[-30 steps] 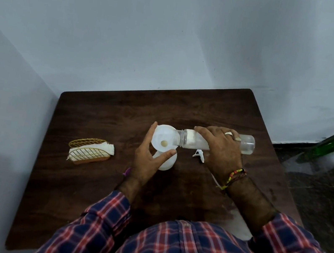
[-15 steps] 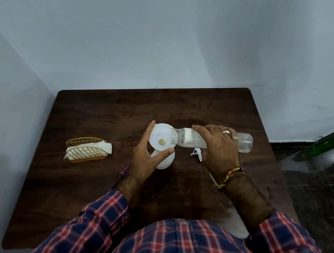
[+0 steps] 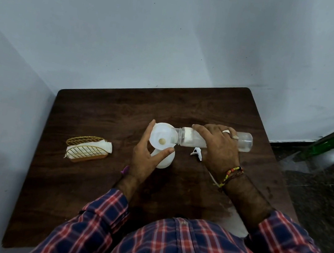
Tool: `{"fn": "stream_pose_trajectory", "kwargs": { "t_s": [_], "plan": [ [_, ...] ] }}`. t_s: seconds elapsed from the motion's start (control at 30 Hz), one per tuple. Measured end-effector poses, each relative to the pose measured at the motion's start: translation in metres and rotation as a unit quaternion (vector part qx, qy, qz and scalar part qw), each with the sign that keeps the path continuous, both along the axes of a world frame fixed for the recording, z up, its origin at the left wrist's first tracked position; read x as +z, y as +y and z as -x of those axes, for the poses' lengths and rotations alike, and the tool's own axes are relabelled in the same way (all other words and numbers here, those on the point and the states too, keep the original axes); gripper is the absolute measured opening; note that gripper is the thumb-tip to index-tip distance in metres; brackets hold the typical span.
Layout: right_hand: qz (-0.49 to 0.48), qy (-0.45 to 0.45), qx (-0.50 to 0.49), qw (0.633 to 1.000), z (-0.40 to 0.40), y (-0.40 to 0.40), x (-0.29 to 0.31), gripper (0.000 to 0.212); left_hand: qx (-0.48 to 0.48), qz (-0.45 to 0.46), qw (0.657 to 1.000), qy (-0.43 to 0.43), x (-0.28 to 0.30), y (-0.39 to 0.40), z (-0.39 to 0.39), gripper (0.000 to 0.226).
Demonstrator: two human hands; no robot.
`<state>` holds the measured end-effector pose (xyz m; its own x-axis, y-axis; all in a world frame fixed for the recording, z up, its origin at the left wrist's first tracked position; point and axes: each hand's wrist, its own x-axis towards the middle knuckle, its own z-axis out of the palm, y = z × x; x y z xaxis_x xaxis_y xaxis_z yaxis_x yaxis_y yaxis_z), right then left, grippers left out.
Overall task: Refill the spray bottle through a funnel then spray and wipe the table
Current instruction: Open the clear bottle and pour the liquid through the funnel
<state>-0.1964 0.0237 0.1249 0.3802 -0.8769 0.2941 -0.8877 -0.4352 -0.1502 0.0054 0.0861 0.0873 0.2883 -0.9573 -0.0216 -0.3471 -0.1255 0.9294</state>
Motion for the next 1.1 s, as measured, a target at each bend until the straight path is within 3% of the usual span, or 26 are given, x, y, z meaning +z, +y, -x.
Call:
{"fn": "stream_pose_trajectory", "kwargs": {
  "t_s": [0.77, 1.1],
  "plan": [
    [-0.038, -0.014, -0.007, 0.999, 0.001, 0.003, -0.002, 0.071, -0.003, -0.003, 1.000, 0.020, 0.000, 0.001, -0.002, 0.099],
    [-0.169, -0.193, -0.005, 0.966, 0.002, 0.005, -0.015, 0.068, 0.000, 0.002, 0.998, 0.058, -0.006, 0.001, -0.008, 0.098]
  ]
}}
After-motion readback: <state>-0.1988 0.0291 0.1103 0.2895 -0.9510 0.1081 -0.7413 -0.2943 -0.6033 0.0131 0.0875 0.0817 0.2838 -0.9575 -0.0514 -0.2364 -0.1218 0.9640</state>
